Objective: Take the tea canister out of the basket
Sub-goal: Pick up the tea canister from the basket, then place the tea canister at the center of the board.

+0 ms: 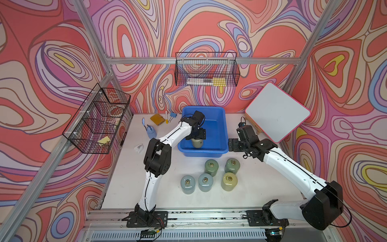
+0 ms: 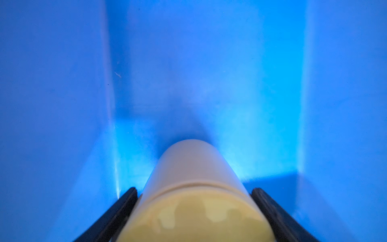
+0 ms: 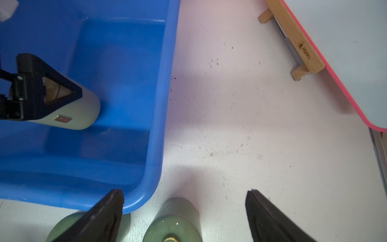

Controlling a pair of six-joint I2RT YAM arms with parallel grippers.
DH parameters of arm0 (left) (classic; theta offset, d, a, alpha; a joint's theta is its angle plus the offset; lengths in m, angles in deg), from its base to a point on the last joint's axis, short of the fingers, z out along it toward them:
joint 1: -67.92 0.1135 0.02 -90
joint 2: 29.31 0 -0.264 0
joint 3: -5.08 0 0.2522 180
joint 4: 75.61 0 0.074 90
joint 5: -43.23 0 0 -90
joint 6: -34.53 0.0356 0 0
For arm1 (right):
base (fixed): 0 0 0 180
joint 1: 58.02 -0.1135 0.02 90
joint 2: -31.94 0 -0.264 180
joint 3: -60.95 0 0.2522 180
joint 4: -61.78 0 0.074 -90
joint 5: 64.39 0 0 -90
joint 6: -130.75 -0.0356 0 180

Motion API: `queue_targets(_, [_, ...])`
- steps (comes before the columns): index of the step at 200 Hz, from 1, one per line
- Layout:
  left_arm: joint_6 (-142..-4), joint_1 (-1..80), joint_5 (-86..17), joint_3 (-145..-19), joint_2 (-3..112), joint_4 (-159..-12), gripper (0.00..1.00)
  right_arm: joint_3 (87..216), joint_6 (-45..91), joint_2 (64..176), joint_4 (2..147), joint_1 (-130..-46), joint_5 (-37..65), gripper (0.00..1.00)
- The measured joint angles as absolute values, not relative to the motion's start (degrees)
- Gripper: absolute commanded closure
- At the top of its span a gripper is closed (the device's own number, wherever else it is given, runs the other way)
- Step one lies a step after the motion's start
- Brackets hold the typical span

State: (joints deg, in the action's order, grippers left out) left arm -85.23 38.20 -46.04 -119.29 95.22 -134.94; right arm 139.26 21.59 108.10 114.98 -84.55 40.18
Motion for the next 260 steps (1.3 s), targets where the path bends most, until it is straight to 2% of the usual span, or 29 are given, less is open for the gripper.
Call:
queue_targets(122, [-82.72, 37.46, -46.28, -121.26, 84.88, -141.84, 0.78, 137.69, 20.50, 106.19, 114.82, -84.35, 40.77, 0.07])
queue_targets(192, [-82.24, 37.46, -47.22, -121.19, 74.95, -145.97, 0.78, 137.28, 20.48, 104.69, 115.20, -84.33, 41.05, 0.07])
queue_targets(260, [-82.48, 37.46, -49.41, -105.28, 59.65, -145.76, 0.78, 137.28, 20.04, 104.10, 115.15, -84.33, 41.23, 0.07])
